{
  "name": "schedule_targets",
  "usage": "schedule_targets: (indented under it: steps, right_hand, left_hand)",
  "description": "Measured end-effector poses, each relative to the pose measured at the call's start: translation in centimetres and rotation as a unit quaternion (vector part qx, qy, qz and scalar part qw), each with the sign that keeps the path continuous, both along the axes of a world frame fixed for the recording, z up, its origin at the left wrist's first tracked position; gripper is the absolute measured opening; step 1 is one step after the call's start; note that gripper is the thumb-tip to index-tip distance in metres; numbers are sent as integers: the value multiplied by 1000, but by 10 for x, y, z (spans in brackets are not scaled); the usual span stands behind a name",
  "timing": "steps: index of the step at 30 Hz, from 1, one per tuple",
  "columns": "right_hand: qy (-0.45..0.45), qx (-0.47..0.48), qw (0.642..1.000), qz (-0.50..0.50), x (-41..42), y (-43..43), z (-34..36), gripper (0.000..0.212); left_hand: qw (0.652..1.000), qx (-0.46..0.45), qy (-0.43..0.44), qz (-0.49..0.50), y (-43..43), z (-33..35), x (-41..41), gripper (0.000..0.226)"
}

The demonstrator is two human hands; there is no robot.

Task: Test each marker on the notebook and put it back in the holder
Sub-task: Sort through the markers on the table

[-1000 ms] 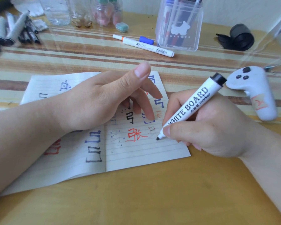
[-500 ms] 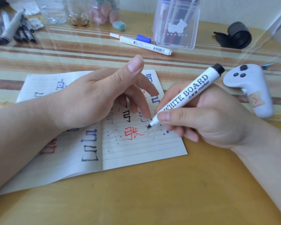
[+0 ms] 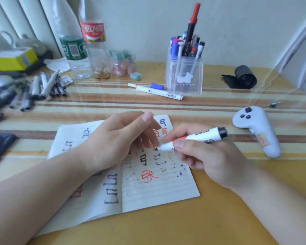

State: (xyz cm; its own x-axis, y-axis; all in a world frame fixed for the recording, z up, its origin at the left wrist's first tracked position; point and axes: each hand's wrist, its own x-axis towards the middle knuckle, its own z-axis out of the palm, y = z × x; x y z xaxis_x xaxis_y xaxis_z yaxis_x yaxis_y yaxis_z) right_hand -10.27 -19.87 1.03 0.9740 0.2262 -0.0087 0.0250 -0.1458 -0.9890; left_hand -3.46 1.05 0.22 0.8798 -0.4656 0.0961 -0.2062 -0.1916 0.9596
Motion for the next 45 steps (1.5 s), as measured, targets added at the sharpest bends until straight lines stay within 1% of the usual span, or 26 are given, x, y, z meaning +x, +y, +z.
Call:
schedule_targets:
  steps: [1,2,4,6,8,10,12,13,16,19,20,22,23,25,28,31,32,33,35,36,37,38,39,41,43,45]
  right_hand:
    - [-14,17,1000,-1,7,1,3,16]
    - [-11,34,999,-6,6,1,3,23]
    - [3,54,998,-19,8,1,3,26]
    - [3,67,997,-25,7,2,3,17]
    - [-6,60,998,-16,7,4,7,6]
    - [-32,35,999,-12,7,4,7,2]
    - [-47,24,999,-10,7,4,6,3]
    - [-45,22,999,-6,7,5,6,4]
    - [-27,35,999,10,11,2,5,8]
    - [4,67,998,20,14,-1,5,11]
    - [11,78,997,25,14,-1,5,13]
    - [25,96,995,34,16,-3,7,19]
    - [26,97,994,37,17,-3,7,20]
    - [24,96,994,37,18,-6,8,15]
    - [27,99,994,33,19,-9,7,15]
    - [24,103,994,25,22,-10,4,16]
    - [22,102,994,21,23,-10,3,17]
    - [22,104,994,19,23,-10,1,19]
    - [22,119,992,20,23,-11,0,26]
    - [21,130,991,22,23,-11,0,29]
    - [20,145,989,23,23,-11,0,31]
    - [19,163,986,21,23,-11,1,34]
    - [16,182,983,13,23,-11,1,36]
    - [-1,216,976,-24,23,-11,1,39]
    - [-30,239,968,-73,22,-10,2,40]
    - [-64,234,964,-108,21,-9,2,39]
  left_hand:
    - [1000,5,-22,4,0,4,-2,36]
    - [999,5,-31,23,0,9,-3,30]
    - [996,-23,-18,80,1,16,0,20]
    - [989,-35,25,141,3,27,7,17]
    - [985,-7,39,165,2,44,21,14]
    - [980,109,-45,163,-1,56,44,9]
    - [941,256,-158,155,-10,66,69,4]
    - [921,308,-192,140,-16,68,83,3]
    - [884,398,-228,90,-36,65,125,22]
    - [842,456,-284,52,-58,62,159,31]
    - [837,466,-283,39,-65,62,167,34]
    - [844,480,-241,12,-75,60,180,38]
    - [850,482,-212,-1,-78,58,185,39]
    - [848,499,-177,-32,-83,51,191,36]
    - [849,498,-172,-36,-85,42,194,30]
    - [840,513,-176,-11,-83,33,189,39]
    - [848,496,-187,12,-82,32,184,41]
    - [869,449,-201,47,-80,32,178,42]
    - [924,290,-208,139,-73,36,162,40]
    - [948,194,-179,179,-68,40,153,40]
    - [968,93,-119,202,-63,42,142,39]
    - [979,-7,-37,199,-59,43,128,39]
    - [979,-93,43,178,-54,42,113,40]
    - [955,-213,166,123,-44,34,84,36]
    - [934,-268,225,75,-35,26,57,20]
    - [922,-292,247,63,-28,22,37,8]
